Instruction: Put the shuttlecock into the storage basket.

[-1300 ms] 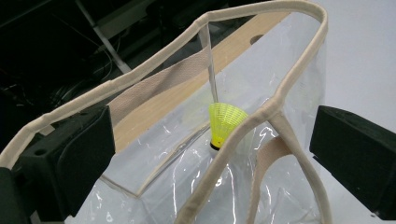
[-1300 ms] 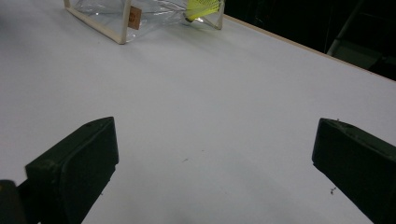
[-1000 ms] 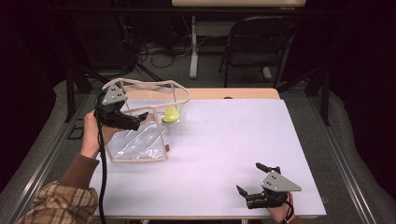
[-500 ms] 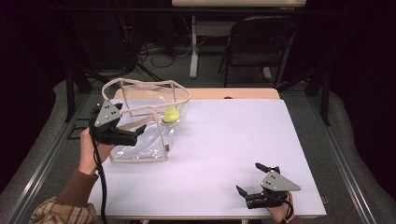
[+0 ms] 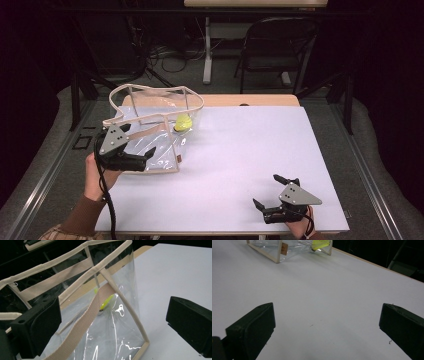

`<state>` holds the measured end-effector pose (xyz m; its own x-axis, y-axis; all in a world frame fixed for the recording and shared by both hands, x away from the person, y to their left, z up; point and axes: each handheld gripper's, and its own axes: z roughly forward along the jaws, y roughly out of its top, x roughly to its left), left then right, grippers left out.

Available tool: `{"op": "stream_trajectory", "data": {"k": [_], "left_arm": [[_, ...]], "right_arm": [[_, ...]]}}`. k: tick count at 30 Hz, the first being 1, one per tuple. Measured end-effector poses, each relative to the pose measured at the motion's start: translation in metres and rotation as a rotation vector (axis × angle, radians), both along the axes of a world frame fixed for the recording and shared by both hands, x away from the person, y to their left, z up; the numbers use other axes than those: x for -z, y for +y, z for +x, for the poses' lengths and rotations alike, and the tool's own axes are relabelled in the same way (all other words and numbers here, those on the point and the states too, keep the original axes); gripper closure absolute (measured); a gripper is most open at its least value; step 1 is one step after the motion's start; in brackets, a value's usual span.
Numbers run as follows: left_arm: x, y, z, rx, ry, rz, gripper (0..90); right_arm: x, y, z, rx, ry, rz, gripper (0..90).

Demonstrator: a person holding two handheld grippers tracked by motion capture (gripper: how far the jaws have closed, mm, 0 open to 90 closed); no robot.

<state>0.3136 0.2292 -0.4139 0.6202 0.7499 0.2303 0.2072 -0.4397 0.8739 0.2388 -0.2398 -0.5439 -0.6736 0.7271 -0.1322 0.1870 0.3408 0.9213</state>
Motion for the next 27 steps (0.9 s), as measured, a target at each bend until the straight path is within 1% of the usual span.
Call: {"op": "stream_trajectory", "data": {"k": [3,6,11,15,19,22,24,26,27], "left_arm": [[0.005,0.002,-0.004,-0.007,-0.003,-0.010,0.0],[0.011,0.003,-0.007,-0.013,0.003,-0.015,0.0],[0.020,0.006,-0.012,-0.007,0.012,-0.026,0.0],[0.027,0.008,-0.017,-0.019,0.005,-0.036,0.0],[0.036,0.010,-0.020,-0.021,0.011,-0.050,0.0],[0.042,0.012,-0.023,-0.018,0.025,-0.061,0.0],[0.047,0.014,-0.024,-0.018,0.026,-0.076,0.0],[0.052,0.016,-0.025,-0.012,0.037,-0.089,0.0],[0.055,0.016,-0.025,-0.014,0.042,-0.089,0.0]], "right_arm": [[0.000,0.000,0.000,0.000,0.000,0.000,0.1],[0.000,0.000,0.000,0.001,0.000,0.000,0.1],[0.000,0.000,0.000,0.000,0.001,-0.001,0.1],[0.000,0.000,0.000,0.000,0.002,-0.001,0.1],[0.000,0.000,0.000,0.000,0.002,-0.001,0.1],[0.000,0.000,0.000,0.001,0.002,0.001,0.1],[0.000,0.000,0.000,0.001,0.002,0.001,0.1],[0.000,0.001,0.000,0.001,0.002,0.001,0.1],[0.000,0.001,0.000,0.001,0.002,0.001,0.1]]}}
